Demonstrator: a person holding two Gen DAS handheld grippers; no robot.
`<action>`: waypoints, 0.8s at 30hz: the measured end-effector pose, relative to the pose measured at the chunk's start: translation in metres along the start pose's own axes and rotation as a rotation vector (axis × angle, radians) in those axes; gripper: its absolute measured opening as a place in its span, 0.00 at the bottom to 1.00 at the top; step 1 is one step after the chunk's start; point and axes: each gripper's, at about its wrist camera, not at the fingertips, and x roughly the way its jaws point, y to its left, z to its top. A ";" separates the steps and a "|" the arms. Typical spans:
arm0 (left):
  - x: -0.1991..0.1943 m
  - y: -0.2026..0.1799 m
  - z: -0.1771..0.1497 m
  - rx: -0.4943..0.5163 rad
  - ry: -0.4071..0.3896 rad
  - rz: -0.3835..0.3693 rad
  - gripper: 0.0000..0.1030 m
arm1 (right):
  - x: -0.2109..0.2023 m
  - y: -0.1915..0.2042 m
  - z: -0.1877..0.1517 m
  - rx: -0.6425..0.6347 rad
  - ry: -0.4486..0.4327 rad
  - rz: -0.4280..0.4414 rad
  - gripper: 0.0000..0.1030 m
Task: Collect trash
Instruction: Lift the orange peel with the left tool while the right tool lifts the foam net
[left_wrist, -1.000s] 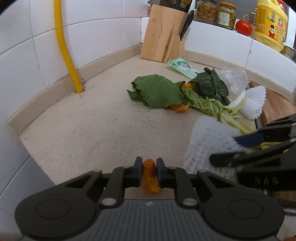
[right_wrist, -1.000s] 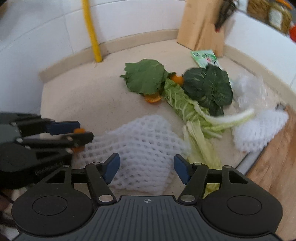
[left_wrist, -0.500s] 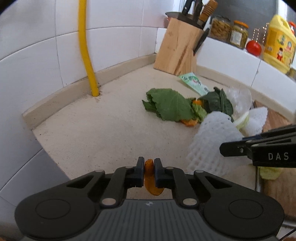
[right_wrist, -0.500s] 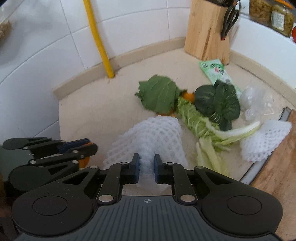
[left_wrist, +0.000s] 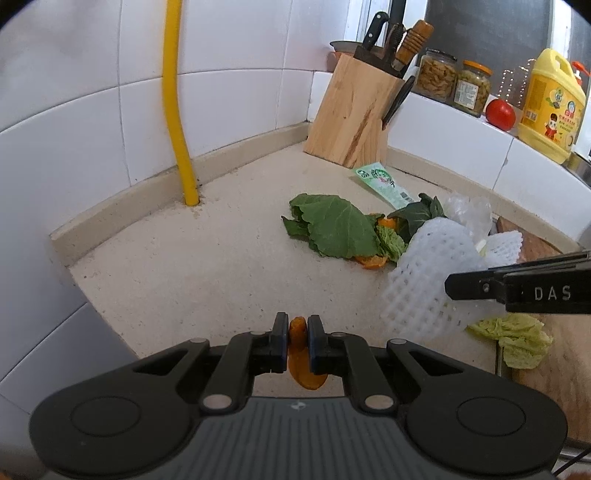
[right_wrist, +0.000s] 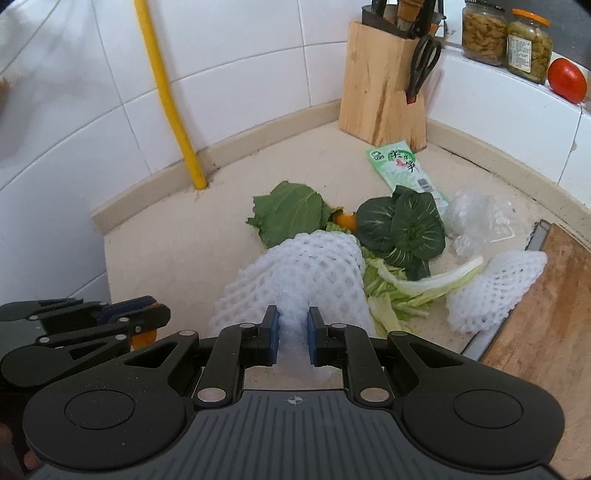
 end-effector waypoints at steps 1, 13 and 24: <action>-0.001 0.001 0.000 -0.004 0.000 -0.002 0.06 | 0.000 0.001 0.000 -0.002 0.000 0.001 0.20; -0.003 0.012 -0.003 -0.046 -0.003 -0.027 0.06 | -0.003 0.004 -0.004 0.023 -0.016 -0.018 0.20; -0.013 0.035 -0.007 -0.122 -0.015 -0.036 0.06 | -0.010 0.012 -0.006 0.022 -0.049 -0.007 0.20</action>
